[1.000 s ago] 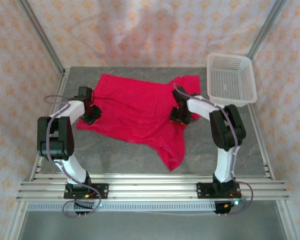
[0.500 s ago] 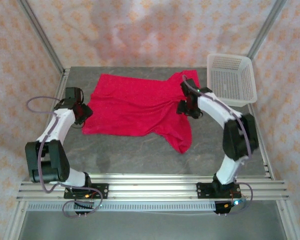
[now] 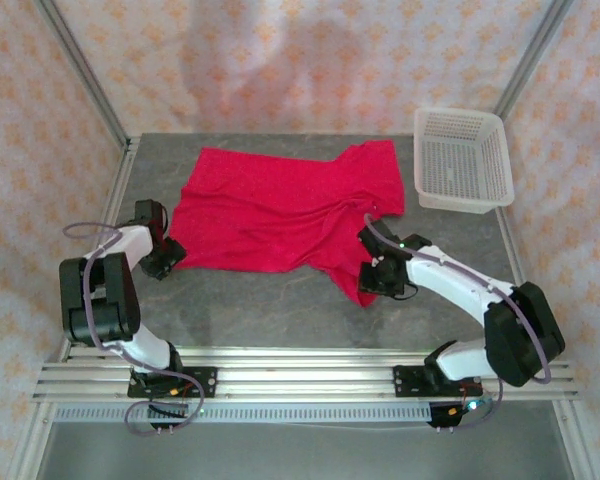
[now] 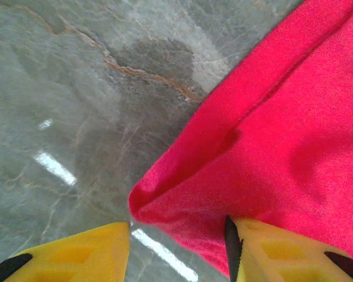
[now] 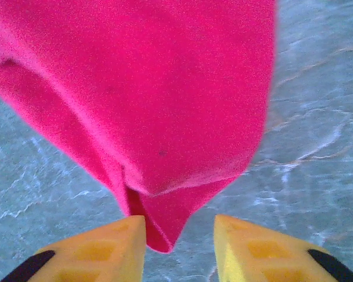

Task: Fold the inside-out t-shirt
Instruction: Turn over the T-shirt at the center of the table.

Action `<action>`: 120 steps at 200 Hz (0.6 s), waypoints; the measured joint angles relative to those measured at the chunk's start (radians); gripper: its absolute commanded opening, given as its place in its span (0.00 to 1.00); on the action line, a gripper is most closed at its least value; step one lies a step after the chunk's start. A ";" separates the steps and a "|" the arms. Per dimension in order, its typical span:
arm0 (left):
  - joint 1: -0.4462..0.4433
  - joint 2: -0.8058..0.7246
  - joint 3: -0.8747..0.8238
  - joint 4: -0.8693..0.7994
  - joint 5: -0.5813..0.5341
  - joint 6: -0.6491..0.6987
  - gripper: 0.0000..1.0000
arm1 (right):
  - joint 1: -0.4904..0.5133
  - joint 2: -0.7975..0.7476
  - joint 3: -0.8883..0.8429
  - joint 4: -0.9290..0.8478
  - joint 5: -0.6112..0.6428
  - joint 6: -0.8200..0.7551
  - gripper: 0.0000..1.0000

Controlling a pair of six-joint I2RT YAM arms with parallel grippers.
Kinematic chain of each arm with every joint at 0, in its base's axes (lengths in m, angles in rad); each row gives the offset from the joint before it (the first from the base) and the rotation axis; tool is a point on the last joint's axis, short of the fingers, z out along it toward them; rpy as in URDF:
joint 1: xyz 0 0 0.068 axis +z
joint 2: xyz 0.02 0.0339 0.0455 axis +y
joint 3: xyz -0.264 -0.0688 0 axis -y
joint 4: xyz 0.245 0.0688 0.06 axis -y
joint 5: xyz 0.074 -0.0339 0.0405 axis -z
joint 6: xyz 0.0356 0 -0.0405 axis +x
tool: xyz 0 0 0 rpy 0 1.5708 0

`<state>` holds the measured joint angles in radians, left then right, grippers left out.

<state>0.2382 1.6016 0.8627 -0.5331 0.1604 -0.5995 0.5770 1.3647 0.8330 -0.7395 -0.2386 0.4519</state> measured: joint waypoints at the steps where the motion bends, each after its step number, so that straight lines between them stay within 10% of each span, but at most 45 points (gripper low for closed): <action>1: 0.000 0.002 0.000 0.000 -0.001 0.000 0.46 | 0.003 0.002 0.000 0.003 0.000 0.003 0.39; 54: 0.004 0.019 0.016 -0.016 -0.008 -0.001 0.41 | 0.021 0.104 0.011 0.069 0.019 0.053 0.45; 78: 0.004 0.021 0.018 -0.019 -0.012 0.000 0.33 | 0.021 0.163 0.032 0.090 0.045 0.067 0.27; 94: 0.005 0.027 0.026 -0.038 -0.023 0.004 0.10 | 0.021 0.183 0.035 0.098 0.062 0.073 0.00; 120: 0.009 0.047 0.057 -0.041 -0.030 0.005 0.00 | 0.021 0.183 0.068 0.069 0.098 0.058 0.00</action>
<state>0.2470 1.6485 0.9195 -0.5739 0.1307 -0.5945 0.5976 1.5482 0.9012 -0.6708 -0.1402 0.5095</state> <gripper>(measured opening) 0.062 0.045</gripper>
